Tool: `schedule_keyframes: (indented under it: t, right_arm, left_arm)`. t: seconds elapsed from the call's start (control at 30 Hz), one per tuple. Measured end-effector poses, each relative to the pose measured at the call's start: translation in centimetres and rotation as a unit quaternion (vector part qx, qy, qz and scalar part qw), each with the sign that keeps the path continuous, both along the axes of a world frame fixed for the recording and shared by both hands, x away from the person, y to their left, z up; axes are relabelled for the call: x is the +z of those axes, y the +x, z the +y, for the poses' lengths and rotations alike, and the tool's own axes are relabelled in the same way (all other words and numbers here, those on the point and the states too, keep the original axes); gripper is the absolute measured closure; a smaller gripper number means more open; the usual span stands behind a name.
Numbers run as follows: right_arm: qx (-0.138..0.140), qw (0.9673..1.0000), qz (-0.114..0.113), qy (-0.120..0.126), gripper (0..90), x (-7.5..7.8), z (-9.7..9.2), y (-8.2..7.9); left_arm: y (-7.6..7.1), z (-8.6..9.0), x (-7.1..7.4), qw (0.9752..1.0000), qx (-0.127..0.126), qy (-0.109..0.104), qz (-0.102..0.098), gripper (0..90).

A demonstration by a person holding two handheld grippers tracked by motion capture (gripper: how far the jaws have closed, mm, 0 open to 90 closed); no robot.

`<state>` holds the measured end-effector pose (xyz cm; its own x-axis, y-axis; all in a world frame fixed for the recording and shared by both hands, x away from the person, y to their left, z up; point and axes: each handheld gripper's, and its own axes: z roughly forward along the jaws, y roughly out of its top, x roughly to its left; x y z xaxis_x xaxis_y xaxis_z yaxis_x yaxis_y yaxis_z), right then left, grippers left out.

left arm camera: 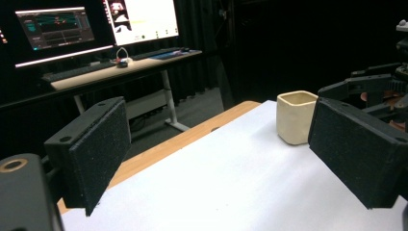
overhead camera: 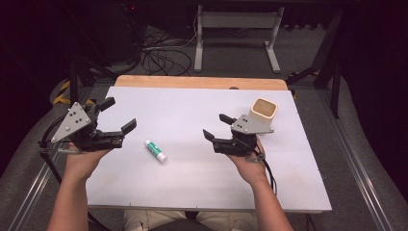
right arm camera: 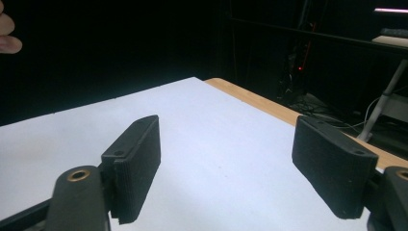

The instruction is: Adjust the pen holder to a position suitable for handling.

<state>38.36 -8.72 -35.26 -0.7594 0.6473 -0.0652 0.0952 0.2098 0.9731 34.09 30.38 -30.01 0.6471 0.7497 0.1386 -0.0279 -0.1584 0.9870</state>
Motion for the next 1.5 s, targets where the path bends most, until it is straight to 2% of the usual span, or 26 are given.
schedule_keyframes:
  t: [0.2,0.77,1.5]
  right_arm:
    - [0.011,0.9999,0.005,-0.008,25.9,-0.6,1.1,0.0]
    - [0.021,0.9996,0.017,-0.005,25.9,-1.6,2.6,0.2]
    - [0.041,0.9981,0.041,-0.023,29.1,-4.3,6.5,-0.1]
  left_arm:
    - [0.0,0.0,-0.1,1.0000,-0.002,0.004,0.002,9.0]
    - [0.3,-0.1,-0.4,0.9999,-0.004,0.008,0.008,11.0]
    - [0.3,0.2,-0.4,1.0000,0.000,0.003,0.008,11.6]
